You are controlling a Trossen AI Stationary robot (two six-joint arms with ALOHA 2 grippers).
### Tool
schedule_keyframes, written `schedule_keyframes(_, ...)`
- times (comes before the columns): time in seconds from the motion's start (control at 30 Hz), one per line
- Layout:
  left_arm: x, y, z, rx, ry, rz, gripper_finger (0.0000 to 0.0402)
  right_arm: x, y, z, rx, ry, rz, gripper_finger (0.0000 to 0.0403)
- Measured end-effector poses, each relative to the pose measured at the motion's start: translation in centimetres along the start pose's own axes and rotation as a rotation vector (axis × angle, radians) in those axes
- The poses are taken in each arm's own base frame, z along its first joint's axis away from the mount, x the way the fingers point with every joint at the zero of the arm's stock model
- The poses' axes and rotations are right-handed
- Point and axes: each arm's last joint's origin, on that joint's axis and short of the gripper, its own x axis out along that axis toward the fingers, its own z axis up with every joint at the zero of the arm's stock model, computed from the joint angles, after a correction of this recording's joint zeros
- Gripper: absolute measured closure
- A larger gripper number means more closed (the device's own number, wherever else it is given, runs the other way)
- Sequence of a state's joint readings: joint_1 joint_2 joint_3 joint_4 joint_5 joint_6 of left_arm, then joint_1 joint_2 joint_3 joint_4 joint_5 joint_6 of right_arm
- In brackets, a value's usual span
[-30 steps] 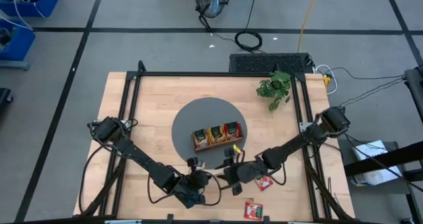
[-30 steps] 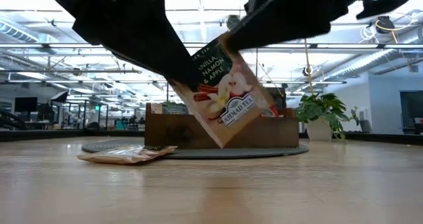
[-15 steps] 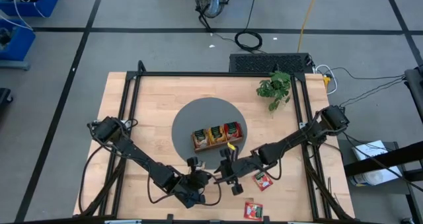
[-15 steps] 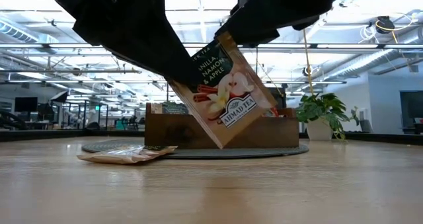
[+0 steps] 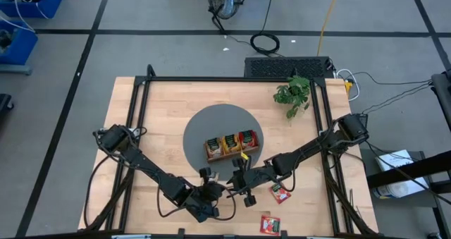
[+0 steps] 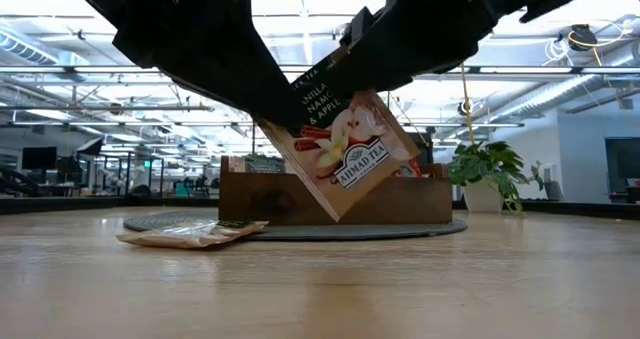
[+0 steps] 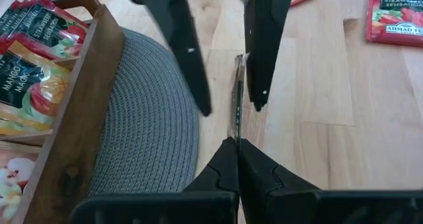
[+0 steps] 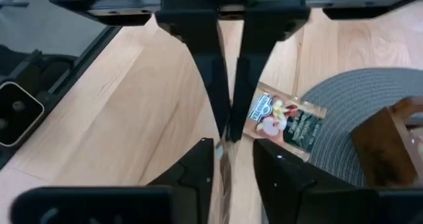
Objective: Pick & Place Tea
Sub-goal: Put the right brown tea bag into the left section of the wooden organizer
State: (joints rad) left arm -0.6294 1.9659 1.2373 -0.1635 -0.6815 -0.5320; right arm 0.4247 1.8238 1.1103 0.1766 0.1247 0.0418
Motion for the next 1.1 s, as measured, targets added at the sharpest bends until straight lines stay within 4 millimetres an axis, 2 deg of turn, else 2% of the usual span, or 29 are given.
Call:
schedule_keyframes(0.2,0.0,0.0,0.0,0.004,0.002,0.001,0.0401,0.1,-0.1,0.0,-0.024,-0.012,-0.003,0.0394)
schedule_keyframes(0.4,0.0,0.0,0.0,0.009,0.002,0.002,0.0383,0.1,-0.2,0.2,-0.038,-0.026,-0.004,0.0402)
schedule_keyframes(0.7,-0.5,-0.5,-0.2,0.073,-0.001,-0.02,0.0281,0.2,-0.2,0.2,-0.027,-0.031,-0.006,0.0403)
schedule_keyframes(0.87,-2.5,0.1,-0.2,0.005,0.112,-0.064,0.0243,0.2,-0.8,0.3,-0.049,-0.041,-0.02,0.0403)
schedule_keyframes(0.97,-4.7,0.4,-1.0,-0.113,0.215,-0.041,0.0237,0.3,-2.1,1.0,-0.061,-0.103,-0.052,0.0403)
schedule_keyframes(1.1,-8.0,-0.4,-2.8,-0.146,0.179,0.058,0.0243,0.2,-4.6,1.8,-0.07,-0.187,-0.148,0.0403)
